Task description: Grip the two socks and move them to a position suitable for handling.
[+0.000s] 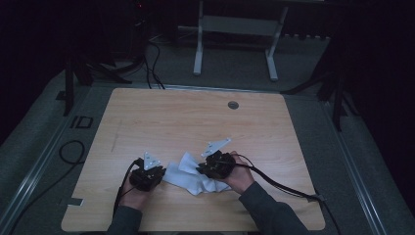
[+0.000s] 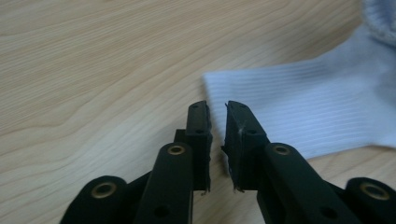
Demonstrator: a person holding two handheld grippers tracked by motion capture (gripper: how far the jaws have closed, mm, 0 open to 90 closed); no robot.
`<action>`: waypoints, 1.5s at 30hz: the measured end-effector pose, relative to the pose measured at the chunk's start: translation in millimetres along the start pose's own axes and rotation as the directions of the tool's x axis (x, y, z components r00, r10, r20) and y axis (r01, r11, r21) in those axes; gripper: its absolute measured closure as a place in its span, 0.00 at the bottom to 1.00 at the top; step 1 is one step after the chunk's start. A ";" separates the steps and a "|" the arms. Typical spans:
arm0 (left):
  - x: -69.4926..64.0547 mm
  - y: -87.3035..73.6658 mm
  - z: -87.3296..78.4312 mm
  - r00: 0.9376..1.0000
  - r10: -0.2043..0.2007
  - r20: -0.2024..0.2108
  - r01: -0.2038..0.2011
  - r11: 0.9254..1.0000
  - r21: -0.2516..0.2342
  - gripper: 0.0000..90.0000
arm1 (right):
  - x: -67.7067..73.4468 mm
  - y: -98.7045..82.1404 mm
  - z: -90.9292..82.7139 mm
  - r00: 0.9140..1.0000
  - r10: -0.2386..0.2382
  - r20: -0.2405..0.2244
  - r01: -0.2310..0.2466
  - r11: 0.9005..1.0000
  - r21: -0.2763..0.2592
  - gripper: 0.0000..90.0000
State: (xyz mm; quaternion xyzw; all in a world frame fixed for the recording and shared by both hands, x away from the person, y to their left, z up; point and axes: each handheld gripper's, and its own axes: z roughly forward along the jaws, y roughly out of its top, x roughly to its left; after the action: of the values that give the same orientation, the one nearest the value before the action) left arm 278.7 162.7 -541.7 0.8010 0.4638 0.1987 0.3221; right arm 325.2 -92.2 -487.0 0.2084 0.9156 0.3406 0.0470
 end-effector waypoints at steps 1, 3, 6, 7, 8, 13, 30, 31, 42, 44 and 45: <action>0.5 -0.3 -0.1 1.000 0.000 -0.001 0.000 1.000 0.004 0.91 | 0.3 0.2 1.5 1.000 0.000 -0.001 0.000 1.000 0.002 0.91; 0.5 -0.5 0.3 1.000 -0.001 -0.009 0.001 1.000 0.009 0.93 | 1.4 0.7 4.0 1.000 -0.001 -0.005 0.001 1.000 0.000 0.91; 0.2 -1.3 2.0 1.000 0.002 -0.012 -0.002 1.000 0.029 0.97 | 3.9 2.6 5.1 1.000 -0.007 -0.006 0.007 1.000 -0.001 0.91; -0.3 -1.7 2.8 1.000 0.000 -0.014 0.000 0.999 0.034 0.98 | 4.8 3.7 4.8 1.000 -0.009 -0.007 0.009 1.000 -0.006 0.91; -0.4 -2.1 3.9 1.000 -0.001 -0.015 0.002 0.999 0.042 0.99 | 4.9 4.8 4.0 1.000 -0.008 -0.011 0.008 1.000 -0.013 0.91; -2.8 -3.6 9.8 1.000 -0.004 -0.016 0.005 0.997 0.078 0.99 | 1.5 8.1 1.5 0.999 0.031 -0.033 -0.033 0.999 -0.041 0.91; -7.0 -3.3 12.1 1.000 -0.006 0.021 0.005 0.997 0.075 0.99 | 2.2 0.8 38.7 0.997 0.024 -0.076 -0.024 1.000 -0.004 0.91; -6.9 -3.2 12.0 1.000 -0.005 0.021 0.004 0.997 0.076 0.99 | 2.4 0.2 41.8 0.996 0.016 -0.083 -0.016 1.000 -0.008 0.91; -6.1 -2.9 12.3 1.000 -0.010 0.020 0.008 0.997 0.076 0.98 | 3.9 -2.8 54.3 0.992 -0.068 -0.110 0.067 0.998 -0.019 0.81; -5.5 -2.5 12.2 1.000 -0.012 0.016 0.010 0.997 0.076 0.98 | 3.7 -2.4 53.8 0.991 -0.075 -0.110 0.072 0.997 -0.032 0.71; -5.5 -2.0 12.5 1.000 -0.013 0.015 0.012 0.997 0.073 0.98 | 2.9 -1.8 52.7 0.992 -0.072 -0.104 0.068 0.997 -0.036 0.68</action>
State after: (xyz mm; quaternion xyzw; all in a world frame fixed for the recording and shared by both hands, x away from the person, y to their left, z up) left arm 282.4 154.5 -552.2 0.8109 0.4734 0.1734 0.2973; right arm 334.0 -60.4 -528.3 0.1573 0.9178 0.3642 0.0141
